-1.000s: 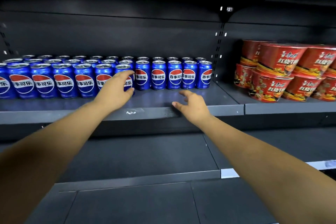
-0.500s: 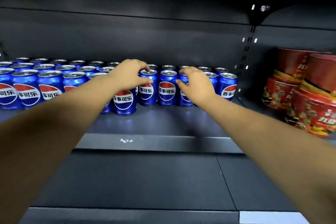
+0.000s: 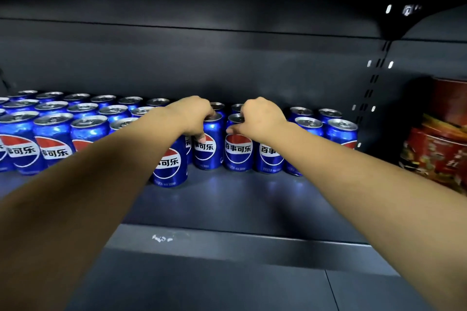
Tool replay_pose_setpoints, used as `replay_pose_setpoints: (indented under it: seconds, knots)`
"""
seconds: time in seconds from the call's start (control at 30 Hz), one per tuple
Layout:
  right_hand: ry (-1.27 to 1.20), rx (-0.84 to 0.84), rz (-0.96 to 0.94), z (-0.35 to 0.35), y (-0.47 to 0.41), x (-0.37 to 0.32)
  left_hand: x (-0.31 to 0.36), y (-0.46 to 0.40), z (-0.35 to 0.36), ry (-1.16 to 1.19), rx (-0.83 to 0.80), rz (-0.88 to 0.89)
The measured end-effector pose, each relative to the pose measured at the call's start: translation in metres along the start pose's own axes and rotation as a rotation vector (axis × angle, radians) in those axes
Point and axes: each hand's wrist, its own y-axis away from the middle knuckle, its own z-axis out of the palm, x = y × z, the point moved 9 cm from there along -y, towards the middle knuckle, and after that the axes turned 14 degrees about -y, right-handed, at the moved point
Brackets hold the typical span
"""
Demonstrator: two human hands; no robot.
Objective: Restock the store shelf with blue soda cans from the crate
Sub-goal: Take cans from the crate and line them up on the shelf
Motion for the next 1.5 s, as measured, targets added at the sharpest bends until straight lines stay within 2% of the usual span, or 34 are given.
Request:
replay_pose_setpoints:
  seconds: [0.17,0.3,0.5,0.7,0.97,1.33,1.5]
  knots:
    - [-0.121,-0.023,-0.038,0.002,-0.001,0.003,-0.004,-0.001,-0.001,0.038,0.049,-0.025]
    - [-0.124,-0.066,-0.095,-0.001,-0.003,-0.001,-0.009,0.003,-0.001,0.087,0.086,-0.028]
    - [-0.182,-0.058,-0.105,0.003,-0.005,0.002,-0.014,0.006,-0.003,0.04,0.145,-0.098]
    - [-0.263,-0.032,-0.075,0.008,-0.001,0.009,-0.013,0.008,-0.003,0.041,0.156,-0.122]
    - [-0.254,-0.003,-0.055,0.009,0.002,0.011,-0.008,0.013,-0.007,-0.013,0.147,-0.138]
    - [-0.256,0.131,-0.023,0.013,0.011,0.011,-0.007,0.013,-0.008,-0.025,0.17,-0.115]
    - [-0.289,0.078,-0.027,0.015,0.009,0.014,-0.005,0.017,-0.006,-0.033,0.117,-0.104]
